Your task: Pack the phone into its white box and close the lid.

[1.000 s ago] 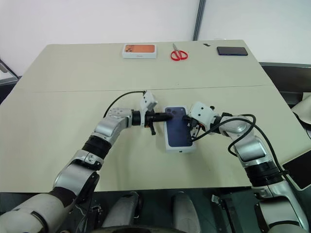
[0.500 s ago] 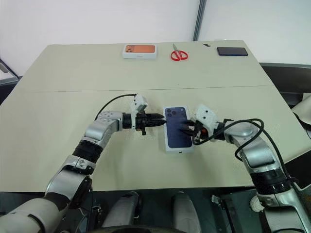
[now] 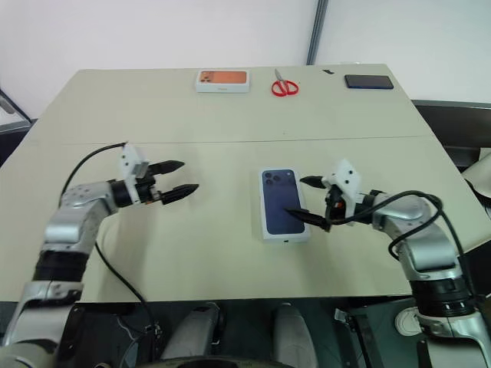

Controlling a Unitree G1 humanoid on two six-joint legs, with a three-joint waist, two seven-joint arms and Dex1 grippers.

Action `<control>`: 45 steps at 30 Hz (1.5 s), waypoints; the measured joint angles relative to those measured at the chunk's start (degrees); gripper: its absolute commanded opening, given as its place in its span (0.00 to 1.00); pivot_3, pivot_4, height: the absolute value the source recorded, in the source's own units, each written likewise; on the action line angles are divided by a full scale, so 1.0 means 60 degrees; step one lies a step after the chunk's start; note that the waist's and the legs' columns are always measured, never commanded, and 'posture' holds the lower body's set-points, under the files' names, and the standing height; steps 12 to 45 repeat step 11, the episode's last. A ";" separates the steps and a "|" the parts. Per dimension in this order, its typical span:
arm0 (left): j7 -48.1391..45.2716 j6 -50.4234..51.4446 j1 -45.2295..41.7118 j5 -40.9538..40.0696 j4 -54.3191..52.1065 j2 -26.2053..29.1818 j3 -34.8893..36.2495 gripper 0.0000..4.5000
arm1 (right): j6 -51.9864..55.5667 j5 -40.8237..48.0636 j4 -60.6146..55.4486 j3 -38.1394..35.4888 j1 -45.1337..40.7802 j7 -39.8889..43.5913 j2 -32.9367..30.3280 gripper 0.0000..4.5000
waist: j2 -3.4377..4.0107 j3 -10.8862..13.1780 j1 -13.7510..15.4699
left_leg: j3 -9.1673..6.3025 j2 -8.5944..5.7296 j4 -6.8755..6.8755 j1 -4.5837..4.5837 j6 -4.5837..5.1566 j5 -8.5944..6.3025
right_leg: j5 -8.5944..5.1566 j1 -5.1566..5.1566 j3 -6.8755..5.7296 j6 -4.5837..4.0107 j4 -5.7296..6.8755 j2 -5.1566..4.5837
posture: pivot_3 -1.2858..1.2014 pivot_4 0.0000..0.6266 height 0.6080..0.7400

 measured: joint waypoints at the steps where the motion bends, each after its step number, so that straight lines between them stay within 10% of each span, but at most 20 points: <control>1: 0.0042 0.0069 0.0337 -0.0076 -0.0195 0.0193 0.0183 0.99 | -0.0018 0.0012 0.0002 -0.0149 0.0161 0.0027 -0.0103 1.00 | 0.0001 0.0000 0.0001 | 0.0000 0.0000 -0.0003 0.0001 0.0001 -0.0001 | 0.0000 -0.0001 0.0001 0.0000 0.0000 -0.0005 | 0.52 0.24 1.00; 11: 0.0243 0.0059 0.3134 -0.0580 -0.1510 0.0909 0.1478 0.99 | -0.0140 0.0535 -0.0034 -0.0982 0.0901 0.0316 -0.0524 1.00 | 0.0003 0.0000 0.0012 | 0.0005 -0.0003 -0.0011 0.0005 0.0005 -0.0005 | -0.0018 -0.0002 0.0005 -0.0033 -0.0011 -0.0035 | 0.52 0.24 1.00; 45: 0.0243 0.0059 0.3134 -0.0580 -0.1510 0.0909 0.1478 0.99 | -0.0140 0.0535 -0.0034 -0.0982 0.0901 0.0316 -0.0524 1.00 | 0.0003 0.0000 0.0012 | 0.0005 -0.0003 -0.0011 0.0005 0.0005 -0.0005 | -0.0018 -0.0002 0.0005 -0.0033 -0.0011 -0.0035 | 0.52 0.24 1.00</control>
